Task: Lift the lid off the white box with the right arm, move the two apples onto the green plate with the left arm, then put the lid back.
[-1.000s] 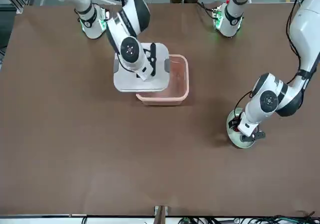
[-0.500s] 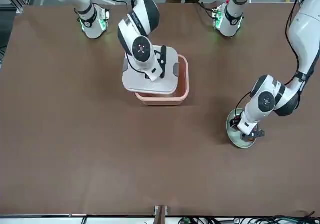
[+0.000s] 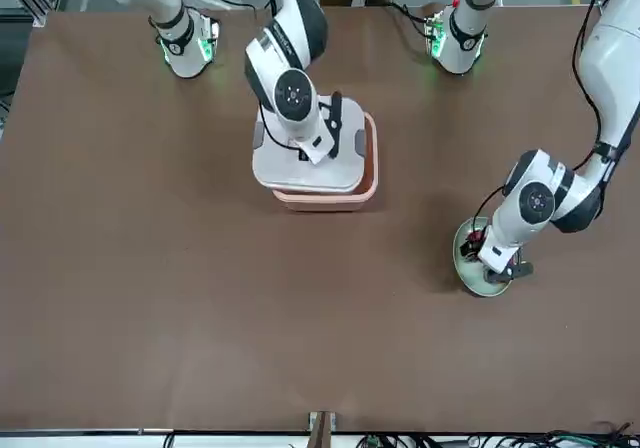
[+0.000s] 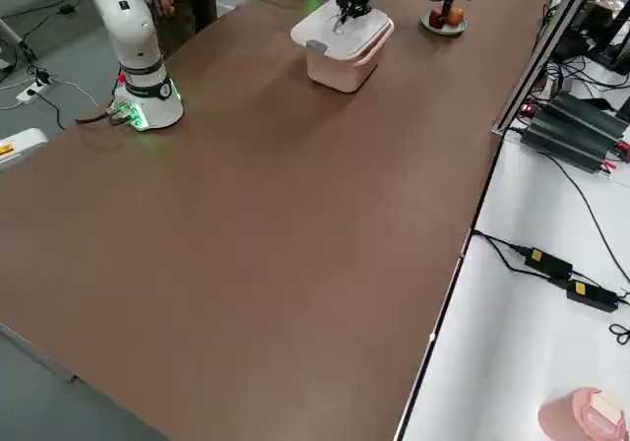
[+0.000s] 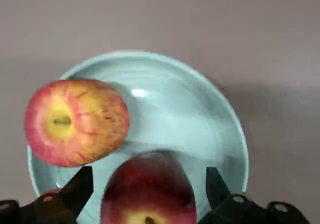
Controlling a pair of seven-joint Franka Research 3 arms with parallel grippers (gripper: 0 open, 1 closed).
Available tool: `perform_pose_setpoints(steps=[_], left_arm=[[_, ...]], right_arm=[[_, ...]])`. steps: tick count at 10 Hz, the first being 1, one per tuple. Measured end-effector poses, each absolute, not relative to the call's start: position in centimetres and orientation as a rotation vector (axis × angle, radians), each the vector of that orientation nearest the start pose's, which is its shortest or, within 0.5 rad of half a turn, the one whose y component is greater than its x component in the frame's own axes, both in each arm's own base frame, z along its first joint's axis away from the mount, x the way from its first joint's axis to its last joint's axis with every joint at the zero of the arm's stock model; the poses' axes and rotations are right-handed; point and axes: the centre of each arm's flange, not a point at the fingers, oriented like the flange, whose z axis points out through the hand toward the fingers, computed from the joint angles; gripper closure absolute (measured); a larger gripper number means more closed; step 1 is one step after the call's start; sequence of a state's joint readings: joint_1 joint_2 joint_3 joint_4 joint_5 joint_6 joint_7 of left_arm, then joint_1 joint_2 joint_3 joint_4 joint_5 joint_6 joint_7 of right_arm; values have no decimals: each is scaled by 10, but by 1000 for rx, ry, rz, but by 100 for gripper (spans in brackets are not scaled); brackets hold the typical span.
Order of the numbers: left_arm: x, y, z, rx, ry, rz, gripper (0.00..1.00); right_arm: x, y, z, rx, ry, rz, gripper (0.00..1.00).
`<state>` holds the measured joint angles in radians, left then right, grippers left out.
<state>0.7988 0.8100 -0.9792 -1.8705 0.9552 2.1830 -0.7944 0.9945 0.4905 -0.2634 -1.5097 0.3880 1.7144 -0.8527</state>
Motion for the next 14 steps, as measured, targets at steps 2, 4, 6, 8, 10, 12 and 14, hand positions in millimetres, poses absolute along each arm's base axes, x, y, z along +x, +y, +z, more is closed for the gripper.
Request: perform_pose_setpoints(steps=[2,4,6,8,10,12,14], left_arm=[[636,-41,251,-3019,-237,-87,0],[638,-35,264,-2964,-256,-37,0],[641,-33,281,-2921,-269,6,0],[647,-37,310,-2902,-238,-14,0],[652,-45,343,-2944,-229,-22,0],[653,-60,381,-3018,-224,7,0],[649,-81,414,-3043,-176,12,0]], right_arm=[[453,490,363,-2100,-1935,360,93],[456,497,349,-2109,-1941,345,93],[455,512,346,-2102,-1964,325,93],[449,526,347,-2117,-1960,319,93],[449,529,345,-2143,-1940,321,93],[452,530,345,-2153,-1938,298,93],[452,530,345,-2155,-1937,298,93]])
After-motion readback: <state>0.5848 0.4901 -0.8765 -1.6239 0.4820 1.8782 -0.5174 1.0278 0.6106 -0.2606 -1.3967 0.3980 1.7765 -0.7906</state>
